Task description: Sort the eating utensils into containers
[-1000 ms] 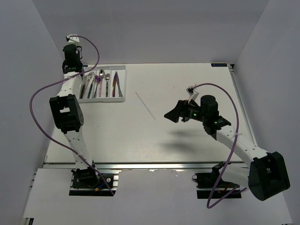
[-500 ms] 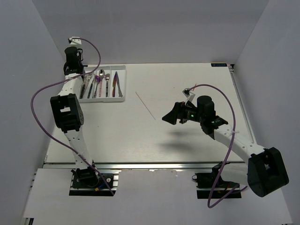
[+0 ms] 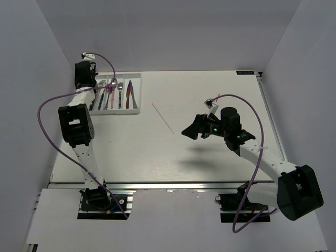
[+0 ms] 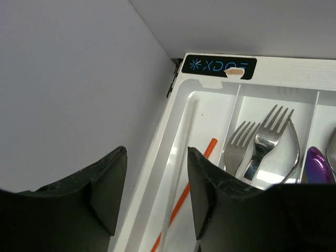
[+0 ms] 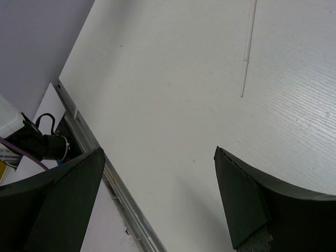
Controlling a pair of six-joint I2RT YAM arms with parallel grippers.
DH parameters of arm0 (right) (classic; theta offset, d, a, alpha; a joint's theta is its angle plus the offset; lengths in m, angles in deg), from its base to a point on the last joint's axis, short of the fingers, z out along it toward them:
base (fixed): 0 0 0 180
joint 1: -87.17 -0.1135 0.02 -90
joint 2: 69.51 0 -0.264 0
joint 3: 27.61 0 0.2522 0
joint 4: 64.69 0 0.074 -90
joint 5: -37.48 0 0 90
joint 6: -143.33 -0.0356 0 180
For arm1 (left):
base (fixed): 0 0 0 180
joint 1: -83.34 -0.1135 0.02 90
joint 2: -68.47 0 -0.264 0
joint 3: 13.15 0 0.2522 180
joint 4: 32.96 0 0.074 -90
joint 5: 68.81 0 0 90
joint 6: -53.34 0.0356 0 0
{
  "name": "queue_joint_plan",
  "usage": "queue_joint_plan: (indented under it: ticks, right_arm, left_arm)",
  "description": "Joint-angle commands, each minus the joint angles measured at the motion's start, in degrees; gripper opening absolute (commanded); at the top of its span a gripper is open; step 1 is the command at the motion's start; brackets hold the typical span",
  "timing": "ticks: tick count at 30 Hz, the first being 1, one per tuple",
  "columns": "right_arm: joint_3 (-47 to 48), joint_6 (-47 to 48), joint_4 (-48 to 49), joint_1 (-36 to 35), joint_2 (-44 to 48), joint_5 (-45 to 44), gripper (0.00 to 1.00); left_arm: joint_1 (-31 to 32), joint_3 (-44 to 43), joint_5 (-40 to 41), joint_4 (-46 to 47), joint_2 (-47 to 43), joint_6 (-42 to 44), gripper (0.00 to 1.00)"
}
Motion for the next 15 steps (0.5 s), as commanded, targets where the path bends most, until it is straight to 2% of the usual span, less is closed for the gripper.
queue_joint_plan:
  ticks: [1, 5, 11, 12, 15]
  right_arm:
    - [0.98, 1.01, 2.09, -0.11, -0.13, -0.62, 0.89]
    - [0.81, 1.01, 2.18, -0.19, -0.13, -0.8, 0.89]
    - [2.29, 4.61, 0.34, -0.28, -2.84, -4.57, 0.89]
    - [3.0, 5.57, -0.8, -0.89, -3.64, -9.28, 0.89]
    - [8.08, 10.76, -7.3, -4.48, -8.11, -22.47, 0.89]
  left_arm:
    - [-0.5, 1.61, 2.99, 2.67, -2.48, -0.25, 0.6]
    - [-0.5, 1.27, 4.58, 3.04, -3.63, -0.87, 0.71]
    - [-0.67, -0.66, 6.69, 0.67, -6.7, -7.62, 0.95]
    - [-0.67, -1.02, 6.6, -0.56, -8.45, -11.12, 0.98]
    - [-0.67, -1.46, 4.94, -6.35, -13.36, -17.97, 0.98]
